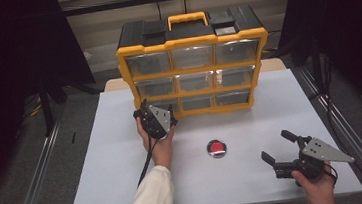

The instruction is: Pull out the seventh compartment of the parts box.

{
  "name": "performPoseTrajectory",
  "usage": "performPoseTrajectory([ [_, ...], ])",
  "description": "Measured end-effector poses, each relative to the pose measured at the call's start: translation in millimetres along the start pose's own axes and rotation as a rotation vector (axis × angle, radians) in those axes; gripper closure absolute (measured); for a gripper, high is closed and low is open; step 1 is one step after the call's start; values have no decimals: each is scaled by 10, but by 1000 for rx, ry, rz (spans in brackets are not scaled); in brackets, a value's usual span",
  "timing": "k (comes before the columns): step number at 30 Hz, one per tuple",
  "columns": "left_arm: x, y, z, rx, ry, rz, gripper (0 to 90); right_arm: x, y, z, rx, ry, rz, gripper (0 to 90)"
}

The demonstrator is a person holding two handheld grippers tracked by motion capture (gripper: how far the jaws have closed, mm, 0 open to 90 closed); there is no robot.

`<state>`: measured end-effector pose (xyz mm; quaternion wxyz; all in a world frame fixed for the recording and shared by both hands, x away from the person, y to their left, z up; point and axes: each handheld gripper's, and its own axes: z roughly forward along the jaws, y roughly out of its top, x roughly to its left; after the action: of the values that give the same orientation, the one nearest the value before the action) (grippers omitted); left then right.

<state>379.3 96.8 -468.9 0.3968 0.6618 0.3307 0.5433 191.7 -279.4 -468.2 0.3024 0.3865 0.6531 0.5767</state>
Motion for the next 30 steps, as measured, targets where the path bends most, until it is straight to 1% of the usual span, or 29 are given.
performPoseTrajectory([
  [1, -1, -3, -3, 5, 5, 23, 144, 0, 0, 0, 0, -1, 0, 15],
  [2, -3, -6, 1, 3, 11, 34, 154, 0, -1, 0, 1, 0, 0, 15],
  [5, 2, -9, 2, 6, 32, 103, 169, 2, -1, 4, -2, -2, 0, 16],
  [6, -8, -13, 2, 7, 35, 105, 175, 0, 0, 1, -1, 0, 0, 16],
  [7, -8, -12, 1, 4, 38, 135, 179, 1, 0, 3, -2, -2, 0, 16],
  [8, -9, -12, 4, -1, 41, 150, 189, -2, -1, 1, 0, -1, -2, 16],
  [9, 1, -7, 0, 1, 40, 187, 196, -2, -1, 1, 0, -1, -1, 16],
  [10, -17, -16, 3, -3, 45, 175, 200, -3, 0, 1, 0, -1, -2, 16],
  [12, -5, -10, 1, -4, 55, 224, 211, -3, 0, -1, 0, -2, 0, 16],
  [15, -16, -16, 7, -8, 56, 244, 230, -3, 2, -2, 0, -4, -2, 17],
  [16, -8, -17, 7, 0, 59, 260, 237, -4, 1, -1, -2, -2, -1, 17],
  [18, -7, -22, 7, 5, 67, 278, 256, -4, 2, -4, -1, -5, 0, 17],
  [19, -15, -25, 12, -3, 68, 290, 263, -6, 2, -2, -3, -3, -2, 17],
  [20, -12, -20, 10, -5, 73, 313, 268, -5, 3, -7, 1, -3, -2, 17],
  [22, -20, -22, 10, -5, 74, 333, 277, -5, 3, -6, 1, -3, -2, 17],
  [23, -15, -19, 15, -10, 76, 355, 280, -5, 3, -6, 1, -3, -2, 17],
  [25, -18, -21, 16, -8, 80, 376, 281, -5, 3, -6, 2, -3, -2, 17],
  [26, -30, -28, 14, -1, 79, 366, 281, -6, 3, -5, 0, -4, -4, 17],
  [27, -30, -28, 14, -1, 79, 366, 281, -6, 3, -5, 0, -4, -4, 17],
  [28, -43, -29, 18, -9, 70, 386, 285, -5, 4, -2, -4, -10, 2, 17],
  [29, -53, -36, 25, -14, 59, 383, 293, -6, 4, -3, -5, -9, 1, 17],
  [30, -52, -34, 24, -16, 62, 397, 301, -6, 5, -4, -6, -9, 1, 17],
])
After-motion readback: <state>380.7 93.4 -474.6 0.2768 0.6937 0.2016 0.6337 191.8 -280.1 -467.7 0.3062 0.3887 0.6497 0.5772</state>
